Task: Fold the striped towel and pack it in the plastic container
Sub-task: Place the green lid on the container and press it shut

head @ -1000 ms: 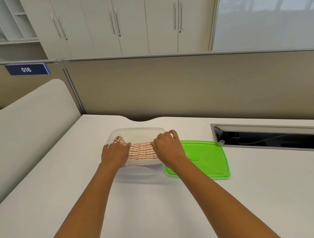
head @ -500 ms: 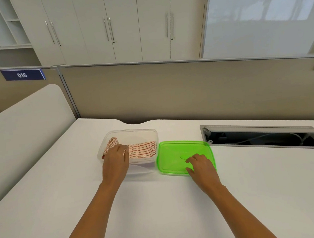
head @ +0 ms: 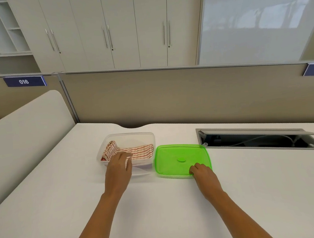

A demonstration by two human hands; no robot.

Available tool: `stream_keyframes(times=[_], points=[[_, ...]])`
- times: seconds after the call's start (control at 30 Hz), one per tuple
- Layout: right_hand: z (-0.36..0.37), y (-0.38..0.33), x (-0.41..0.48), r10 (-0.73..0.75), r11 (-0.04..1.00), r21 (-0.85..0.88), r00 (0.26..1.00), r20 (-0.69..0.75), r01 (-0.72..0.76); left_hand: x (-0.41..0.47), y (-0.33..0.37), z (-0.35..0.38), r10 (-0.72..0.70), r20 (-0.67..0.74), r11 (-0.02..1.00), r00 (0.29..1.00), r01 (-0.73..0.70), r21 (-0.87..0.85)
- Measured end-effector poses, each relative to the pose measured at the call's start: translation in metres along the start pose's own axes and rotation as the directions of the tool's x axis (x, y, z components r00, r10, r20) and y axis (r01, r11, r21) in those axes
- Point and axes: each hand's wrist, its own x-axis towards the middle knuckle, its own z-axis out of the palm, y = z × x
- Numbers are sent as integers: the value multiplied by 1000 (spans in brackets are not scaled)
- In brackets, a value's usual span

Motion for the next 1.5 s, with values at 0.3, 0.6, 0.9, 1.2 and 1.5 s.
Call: stream_keyframes(times=[0.3,0.6,0.9,1.2,1.5], points=[[-85,-15,3,-76,995,27,925,-373,92,7,17,-5,-44,18,972,999,47,-231],[-170,-32,15,-64,894,383,914,-400,230,21,55,-15,-34,79,831,996,72,-551],[-162,-40,34,114,672,727,951,-287,139,36,59,-29,-175,126,594,976,207,-778],[-99,-65,21,354,223,967,934,40,-126,49,32,-31,-488,193,428,851,427,-796],[-74,-92,42,368,359,899,923,113,-253,63,-13,-29,-516,106,691,850,486,-535]])
